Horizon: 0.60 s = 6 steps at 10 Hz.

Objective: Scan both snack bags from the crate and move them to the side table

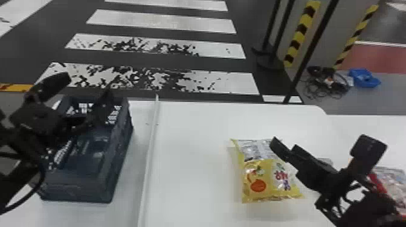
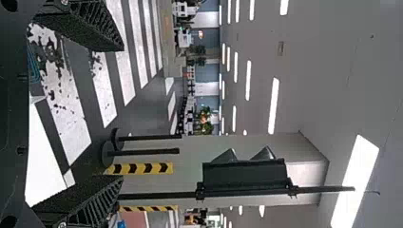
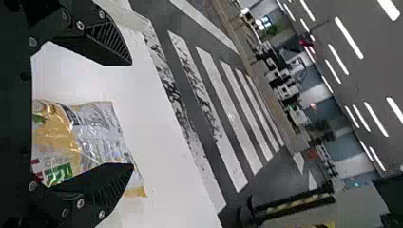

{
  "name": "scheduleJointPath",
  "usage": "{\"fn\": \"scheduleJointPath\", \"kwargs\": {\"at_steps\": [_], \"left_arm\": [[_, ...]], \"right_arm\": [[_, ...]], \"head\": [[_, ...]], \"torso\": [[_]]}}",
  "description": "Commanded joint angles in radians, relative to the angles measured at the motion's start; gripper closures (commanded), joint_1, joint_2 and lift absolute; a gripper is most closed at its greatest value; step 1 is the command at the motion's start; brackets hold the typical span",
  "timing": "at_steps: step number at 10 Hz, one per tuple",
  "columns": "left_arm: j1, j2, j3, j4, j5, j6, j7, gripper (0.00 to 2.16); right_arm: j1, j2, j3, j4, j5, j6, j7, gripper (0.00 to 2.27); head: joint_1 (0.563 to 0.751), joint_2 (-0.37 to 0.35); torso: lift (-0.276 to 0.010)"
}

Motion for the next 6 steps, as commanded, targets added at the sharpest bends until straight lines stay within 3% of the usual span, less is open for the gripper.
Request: {"fn": "scheduleJointPath", "kwargs": {"at_steps": [1, 2, 6], "left_arm": [[0.021, 0.006, 0.007, -0.016, -0.001, 0.000, 0.000, 0.03], [0.031, 0.016, 0.007, -0.019, -0.001, 0.000, 0.000, 0.03], [0.041, 0.059, -0.011, -0.016, 0.010, 0.003, -0.002, 0.03]], "right_arm": [[-0.123, 0.008, 0.027, 0.076, 0.091, 0.173, 0.074, 1.72], [-0.193, 0.008, 0.053, 0.150, 0.151, 0.210, 0.134, 2.07], [-0.402, 0.005, 0.104, 0.417, 0.284, 0.115, 0.255, 2.13]], "head": [[0.695, -0.074], [0.695, -0.058], [0.695, -0.012]], "torso": [[-0.095], [-0.095], [-0.095]]}}
